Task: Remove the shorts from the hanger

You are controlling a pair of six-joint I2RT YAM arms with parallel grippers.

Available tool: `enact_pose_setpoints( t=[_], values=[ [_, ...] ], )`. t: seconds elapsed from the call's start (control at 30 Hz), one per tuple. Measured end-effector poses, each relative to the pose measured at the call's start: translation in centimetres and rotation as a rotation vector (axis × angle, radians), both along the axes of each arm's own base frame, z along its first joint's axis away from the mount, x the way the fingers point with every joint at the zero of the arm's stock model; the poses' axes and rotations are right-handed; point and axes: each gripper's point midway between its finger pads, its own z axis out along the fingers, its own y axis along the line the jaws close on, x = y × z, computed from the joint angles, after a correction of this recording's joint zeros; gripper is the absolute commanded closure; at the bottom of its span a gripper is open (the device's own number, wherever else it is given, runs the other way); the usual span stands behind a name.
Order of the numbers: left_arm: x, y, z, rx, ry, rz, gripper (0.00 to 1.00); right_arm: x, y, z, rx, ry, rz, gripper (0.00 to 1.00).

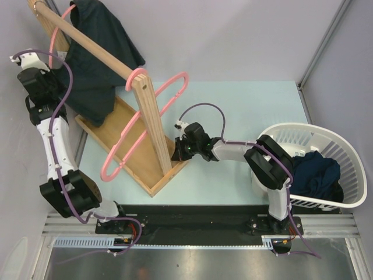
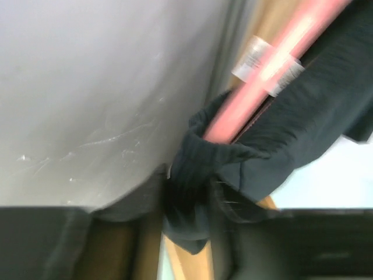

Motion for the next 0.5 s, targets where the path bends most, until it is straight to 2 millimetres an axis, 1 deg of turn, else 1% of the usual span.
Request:
enact_pose_setpoints(
  t=[0.03, 0.07, 0.2, 0.23, 0.37, 0.5],
  values=[
    [0.0, -0.4, -0.1, -0.007, -0.002, -0.016, 0.90, -0.3, 0.1, 0.1, 0.001, 0.004, 0.008, 1.00],
    [-0.1, -0.7, -0.2, -0.006, 0.000, -0.034, 0.93, -0.5, 0.1, 0.1, 0.001, 0.006, 0.012, 1.00],
    [-0.8, -2.7, 0.1, -0.002, -0.010, -0.105, 0.97, -0.7, 0.1, 0.2, -0.001, 0.012, 0.015, 1.00],
    [-1.2, -3.2, 0.5, 0.001, -0.018, -0.119, 1.00, -0.8, 0.1, 0.2, 0.000, 0.014, 0.016, 1.00],
    [-2.6, -4.4, 2.1, 0.015, -0.053, -0.150, 1.00, -0.9, 0.0, 0.3, -0.002, 0.019, 0.019, 1.00],
    [-3.8, -5.7, 4.4, 0.043, -0.112, -0.193, 1.00, -1.1, -0.1, 0.4, -0.004, 0.025, 0.019, 1.00]
  ],
)
